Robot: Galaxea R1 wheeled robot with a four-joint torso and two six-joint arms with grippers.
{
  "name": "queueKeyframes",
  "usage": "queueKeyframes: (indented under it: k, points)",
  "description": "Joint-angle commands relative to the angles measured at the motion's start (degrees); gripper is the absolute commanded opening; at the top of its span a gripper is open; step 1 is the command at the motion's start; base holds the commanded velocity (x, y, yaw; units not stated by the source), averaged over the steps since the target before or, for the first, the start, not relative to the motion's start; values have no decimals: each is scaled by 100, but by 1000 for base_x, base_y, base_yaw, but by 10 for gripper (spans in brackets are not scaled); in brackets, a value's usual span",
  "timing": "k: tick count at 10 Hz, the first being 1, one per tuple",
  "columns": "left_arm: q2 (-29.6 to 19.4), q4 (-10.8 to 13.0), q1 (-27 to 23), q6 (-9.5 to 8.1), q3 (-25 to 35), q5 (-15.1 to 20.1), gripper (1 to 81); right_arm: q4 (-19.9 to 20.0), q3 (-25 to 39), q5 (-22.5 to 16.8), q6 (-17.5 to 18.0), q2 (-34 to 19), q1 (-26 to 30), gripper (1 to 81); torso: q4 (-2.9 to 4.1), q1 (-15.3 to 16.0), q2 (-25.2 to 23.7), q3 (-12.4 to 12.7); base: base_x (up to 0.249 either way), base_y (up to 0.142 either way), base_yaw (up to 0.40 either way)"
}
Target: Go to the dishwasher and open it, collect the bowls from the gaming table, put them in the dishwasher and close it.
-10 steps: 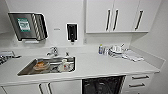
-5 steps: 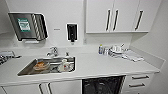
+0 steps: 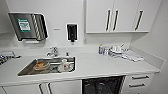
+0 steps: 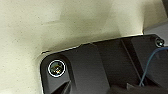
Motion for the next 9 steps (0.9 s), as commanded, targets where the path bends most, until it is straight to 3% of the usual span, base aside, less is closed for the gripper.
queueKeyframes:
  k: [1, 5, 6, 7, 8, 9]
  points:
    - [133, -119, -176, 15, -272, 283, 811, -34, -79, -267, 3, 143, 230, 811, 0, -369, 573, 0, 0, 0, 0]
    - [669, -110, -159, 15, -993, 292, 811, -34, -52, -267, 3, 161, 203, 811, 0, -581, 890, 2, 0, 0, 0]
    - [748, -110, -159, 15, -1116, 292, 811, -25, -52, -258, 38, 161, 203, 811, 0, -1073, 1655, 2, 0, 0, 0]
    - [766, -110, -159, 15, -1142, 292, 811, -17, -44, -258, 38, 170, 203, 811, 0, -851, 1303, 2, 0, 0, 0]
    - [766, -110, -159, 15, -1142, 292, 811, -16, -26, -258, 47, 170, 203, 811, 0, -971, 1487, 491, 0, 0, 0]
    - [766, -110, -151, 15, -1142, 292, 811, -16, -17, -258, 38, 170, 203, 811, 0, -1063, 1631, 554, 0, 0, 0]
